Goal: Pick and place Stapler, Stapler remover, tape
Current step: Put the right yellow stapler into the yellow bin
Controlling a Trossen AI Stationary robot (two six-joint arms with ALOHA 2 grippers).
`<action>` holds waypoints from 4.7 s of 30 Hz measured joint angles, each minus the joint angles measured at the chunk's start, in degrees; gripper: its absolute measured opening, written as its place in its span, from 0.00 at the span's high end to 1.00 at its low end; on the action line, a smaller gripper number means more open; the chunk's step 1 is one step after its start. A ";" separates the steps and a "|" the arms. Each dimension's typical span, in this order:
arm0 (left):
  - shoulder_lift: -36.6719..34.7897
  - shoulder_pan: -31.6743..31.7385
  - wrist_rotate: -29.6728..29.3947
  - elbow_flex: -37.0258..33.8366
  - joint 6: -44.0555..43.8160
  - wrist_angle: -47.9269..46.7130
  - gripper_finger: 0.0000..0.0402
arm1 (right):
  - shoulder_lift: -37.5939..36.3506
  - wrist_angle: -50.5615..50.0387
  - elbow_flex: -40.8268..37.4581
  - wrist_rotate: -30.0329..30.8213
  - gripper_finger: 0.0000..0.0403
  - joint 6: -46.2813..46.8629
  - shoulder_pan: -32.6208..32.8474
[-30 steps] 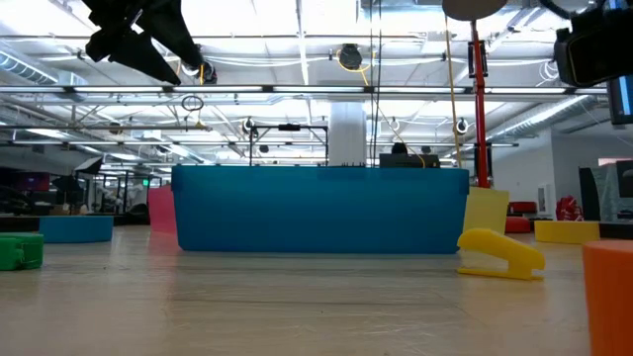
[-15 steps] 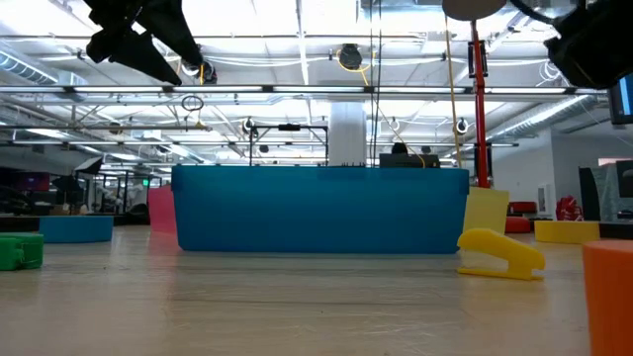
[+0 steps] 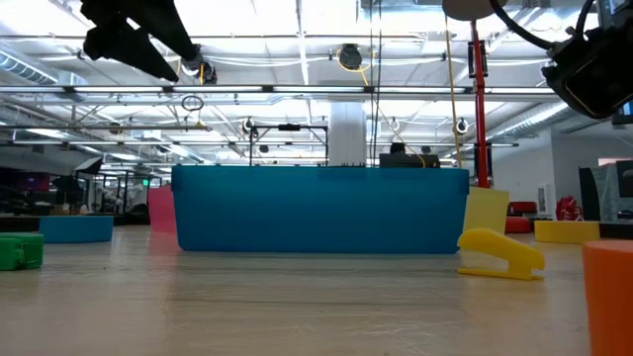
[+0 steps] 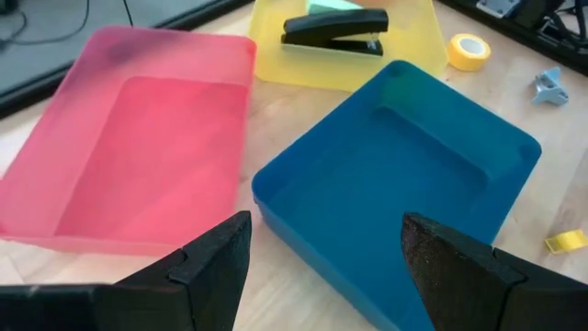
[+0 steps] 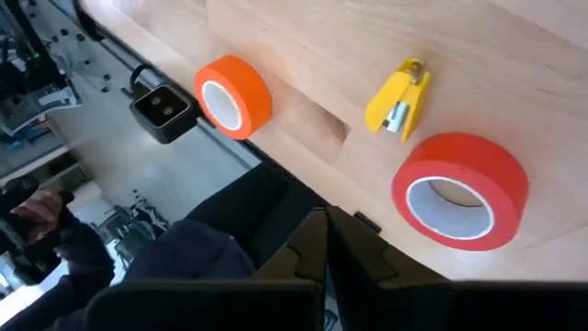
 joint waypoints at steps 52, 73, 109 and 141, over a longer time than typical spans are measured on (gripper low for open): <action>0.00 -2.69 -2.78 0.00 1.99 -6.25 0.32 | 9.97 2.69 -0.04 7.70 0.44 7.35 0.72; 0.00 -2.69 -2.76 0.00 3.38 -6.29 0.32 | 16.91 7.71 0.07 7.48 0.46 6.30 1.09; 0.00 -2.56 -2.81 0.00 3.29 -6.27 0.32 | 16.74 1.91 0.04 10.72 0.86 0.16 -3.73; 0.00 -2.54 -2.81 0.00 2.95 -4.90 0.32 | -17.58 -14.15 -0.11 34.73 0.86 -39.96 -30.62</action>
